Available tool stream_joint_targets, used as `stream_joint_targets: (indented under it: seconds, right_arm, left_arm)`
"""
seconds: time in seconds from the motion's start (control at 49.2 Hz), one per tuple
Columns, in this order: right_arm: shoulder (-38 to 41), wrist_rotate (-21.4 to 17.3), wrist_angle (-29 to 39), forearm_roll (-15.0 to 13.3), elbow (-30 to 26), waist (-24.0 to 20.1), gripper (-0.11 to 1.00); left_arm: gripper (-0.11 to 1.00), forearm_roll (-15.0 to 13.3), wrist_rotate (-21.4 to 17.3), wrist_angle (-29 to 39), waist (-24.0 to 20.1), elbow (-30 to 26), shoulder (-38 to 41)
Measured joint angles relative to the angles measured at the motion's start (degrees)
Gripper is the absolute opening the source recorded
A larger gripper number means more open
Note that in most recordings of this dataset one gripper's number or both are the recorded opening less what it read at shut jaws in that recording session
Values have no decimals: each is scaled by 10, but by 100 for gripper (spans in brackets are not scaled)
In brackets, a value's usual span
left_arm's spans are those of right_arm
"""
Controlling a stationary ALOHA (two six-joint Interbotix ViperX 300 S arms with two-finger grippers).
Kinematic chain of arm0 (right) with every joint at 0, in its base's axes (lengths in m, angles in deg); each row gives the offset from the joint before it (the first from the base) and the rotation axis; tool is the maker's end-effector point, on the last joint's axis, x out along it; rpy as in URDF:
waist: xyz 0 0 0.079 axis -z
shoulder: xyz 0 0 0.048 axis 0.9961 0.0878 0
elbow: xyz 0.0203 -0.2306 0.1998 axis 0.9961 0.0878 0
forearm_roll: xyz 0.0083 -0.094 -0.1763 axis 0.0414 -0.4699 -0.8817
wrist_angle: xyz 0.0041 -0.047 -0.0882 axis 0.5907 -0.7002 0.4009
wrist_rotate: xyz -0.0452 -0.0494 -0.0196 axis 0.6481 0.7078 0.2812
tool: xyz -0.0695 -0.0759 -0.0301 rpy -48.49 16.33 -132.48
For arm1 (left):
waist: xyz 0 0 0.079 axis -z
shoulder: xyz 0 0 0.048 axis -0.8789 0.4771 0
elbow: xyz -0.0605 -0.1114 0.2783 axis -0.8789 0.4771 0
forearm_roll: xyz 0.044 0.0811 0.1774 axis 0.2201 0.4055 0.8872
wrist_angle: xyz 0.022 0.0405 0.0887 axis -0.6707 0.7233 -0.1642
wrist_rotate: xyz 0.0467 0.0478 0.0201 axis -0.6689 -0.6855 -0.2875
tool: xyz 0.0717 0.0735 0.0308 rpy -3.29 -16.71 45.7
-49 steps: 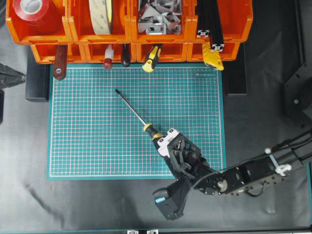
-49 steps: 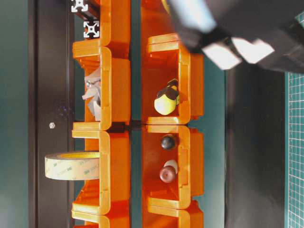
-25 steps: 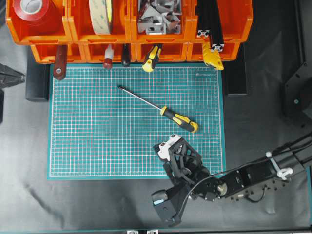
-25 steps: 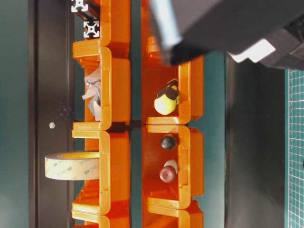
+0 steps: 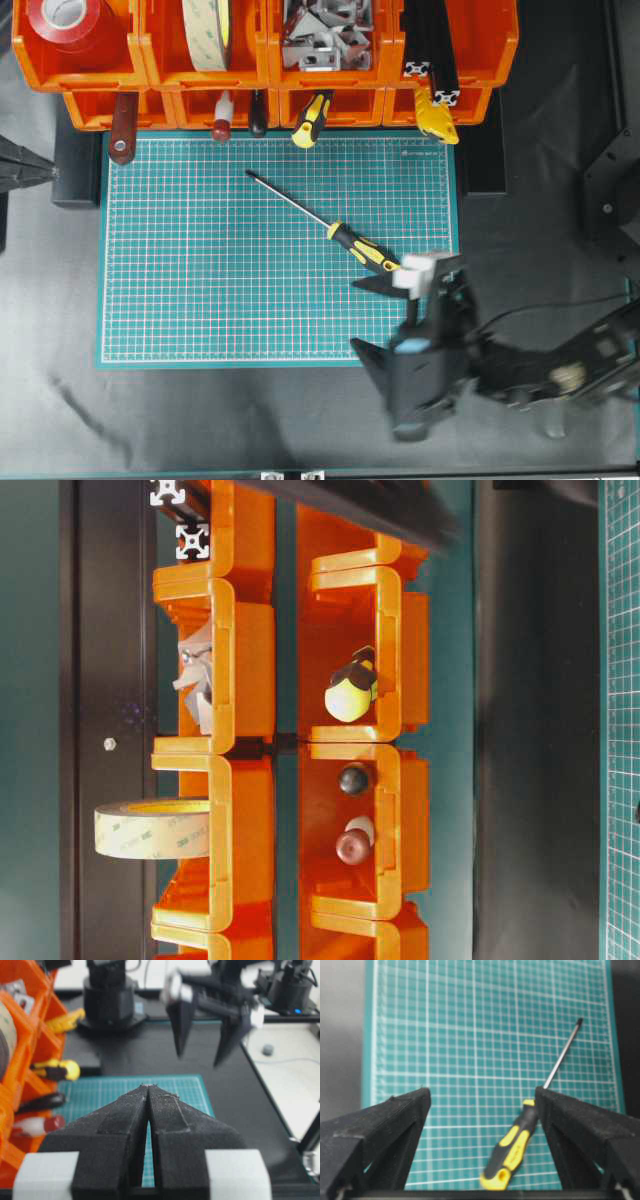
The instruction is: Pick screwdriver from container rack with right arm.
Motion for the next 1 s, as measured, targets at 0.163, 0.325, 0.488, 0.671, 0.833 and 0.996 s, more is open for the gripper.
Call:
stream_joint_targets:
  seconds: [0.163, 0.325, 0.488, 0.671, 0.833, 0.996]
  right_arm:
    - [-86, -83, -18, -40, 32, 2, 81]
    - [-171, -159, -18, -105, 70, 0, 81]
    - [-259, -225, -12, -173, 121, 0, 80]
    - [-361, -247, -4, -198, 184, 1, 78]
    - [-432, -249, -8, -199, 227, 1, 76]
    - [-457, -250, -11, -198, 245, 1, 76]
  left_arm:
    - [0, 0, 14, 16, 3, 0, -16]
    - [0, 0, 14, 29, 3, 0, -31]
    - [0, 0, 14, 41, 3, 0, -38]
    - [0, 0, 14, 44, 3, 0, -40]
    - [0, 0, 14, 44, 3, 0, -40]
    - [0, 0, 14, 44, 3, 0, -40]
